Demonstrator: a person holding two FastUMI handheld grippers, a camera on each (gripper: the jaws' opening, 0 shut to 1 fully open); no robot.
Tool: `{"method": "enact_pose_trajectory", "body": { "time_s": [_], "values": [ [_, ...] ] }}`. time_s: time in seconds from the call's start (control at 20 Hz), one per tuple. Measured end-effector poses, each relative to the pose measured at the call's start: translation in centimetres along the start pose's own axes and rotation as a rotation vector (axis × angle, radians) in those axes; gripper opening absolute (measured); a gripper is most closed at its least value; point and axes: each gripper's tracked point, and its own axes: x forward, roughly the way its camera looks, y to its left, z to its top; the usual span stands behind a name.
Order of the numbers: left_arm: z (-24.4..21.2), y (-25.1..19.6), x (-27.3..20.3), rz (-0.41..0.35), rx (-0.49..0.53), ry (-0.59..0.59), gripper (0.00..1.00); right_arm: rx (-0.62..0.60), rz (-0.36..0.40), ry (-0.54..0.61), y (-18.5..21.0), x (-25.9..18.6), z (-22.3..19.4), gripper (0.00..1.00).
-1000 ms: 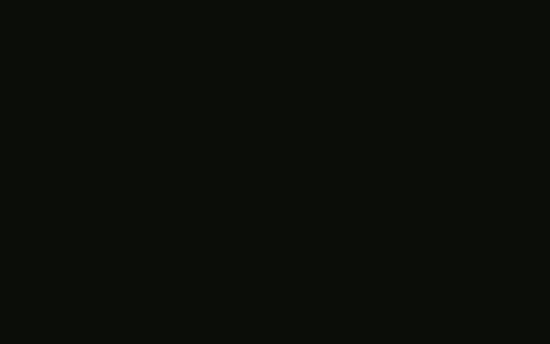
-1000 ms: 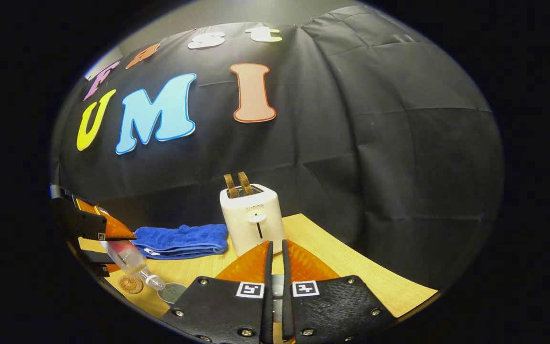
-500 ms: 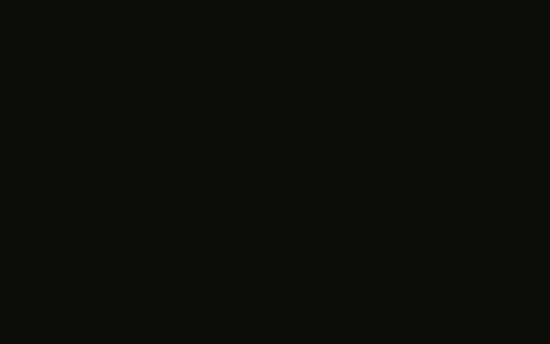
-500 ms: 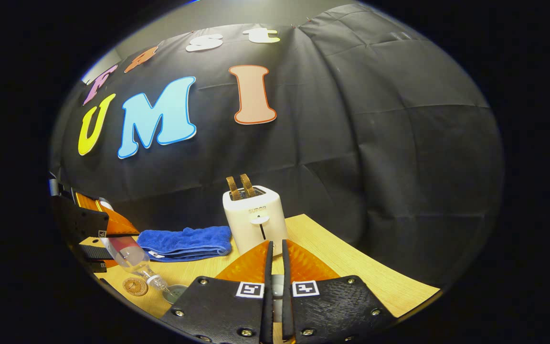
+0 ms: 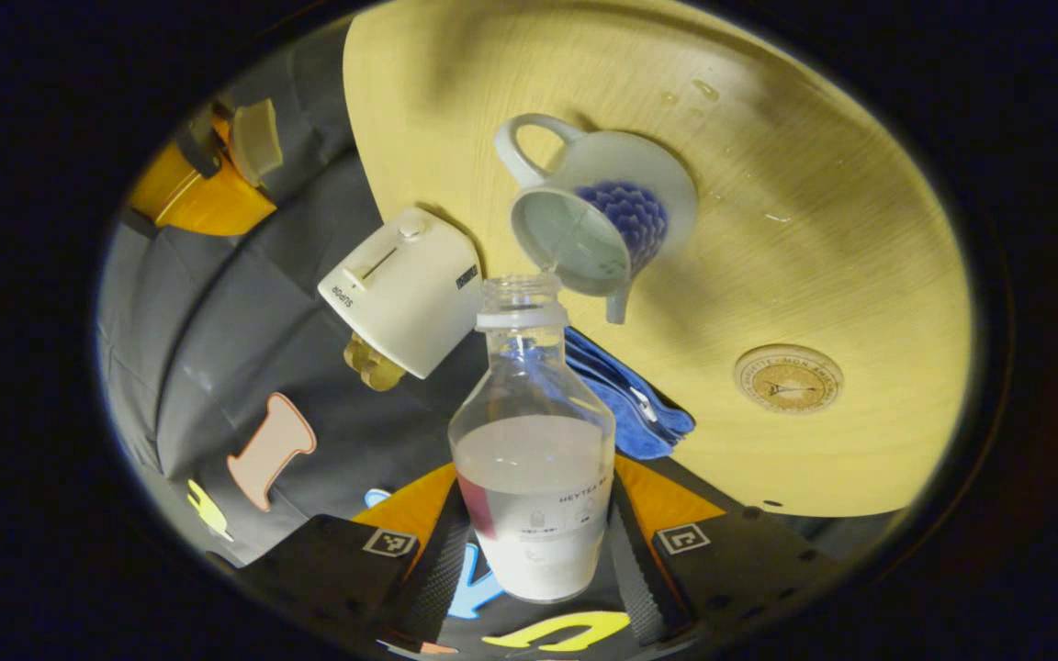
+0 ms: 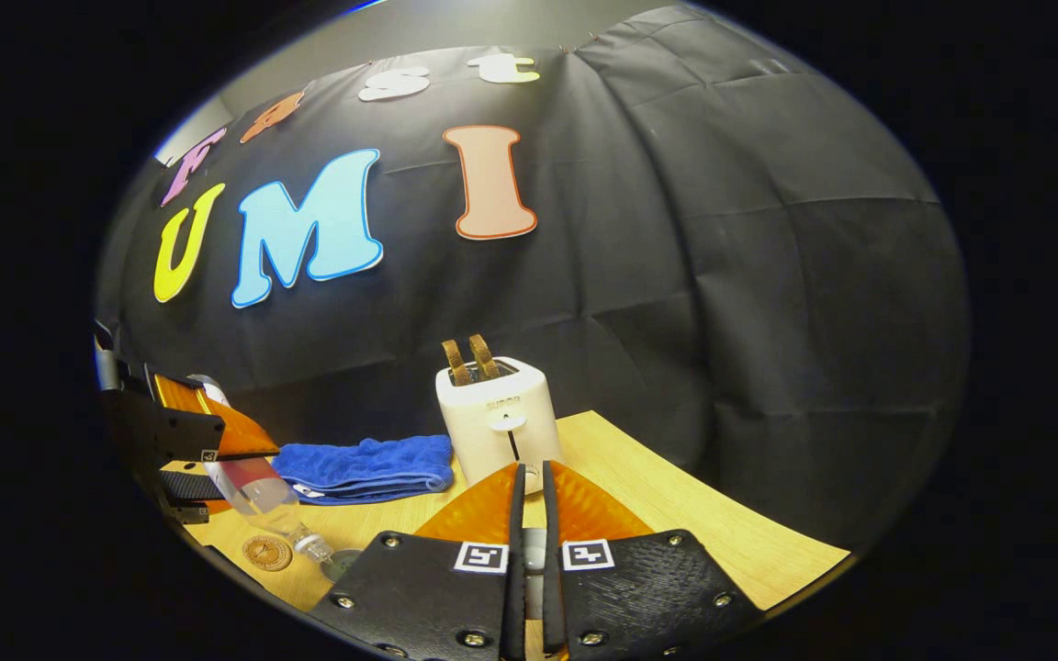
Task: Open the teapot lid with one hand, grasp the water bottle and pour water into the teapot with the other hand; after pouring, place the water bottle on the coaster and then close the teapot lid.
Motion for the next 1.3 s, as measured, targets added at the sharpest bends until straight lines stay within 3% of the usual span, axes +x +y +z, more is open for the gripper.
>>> {"method": "enact_pose_trajectory", "body": {
  "time_s": [0.6, 0.8, 1.05, 1.3],
  "values": [
    [1.0, 0.3, -0.1, -0.011, 0.067, 0.011, 0.85, -0.011, 0.014, 0.001, 0.6, 0.1, -0.1, 0.07],
    [1.1, 0.2, 0.2, -0.005, 0.043, -0.003, 0.85, -0.008, 0.014, 0.007, 0.6, 0.1, -0.2, 0.07],
    [0.2, -0.6, 0.2, 0.043, -0.117, -0.053, 0.85, -0.028, -0.027, 0.006, -0.2, 0.2, -0.2, 0.07],
    [-1.5, -3.2, -0.2, 0.069, -0.385, -0.100, 0.87, -0.017, -0.038, 0.018, -0.5, 0.4, -0.7, 0.07]
  ]
}}
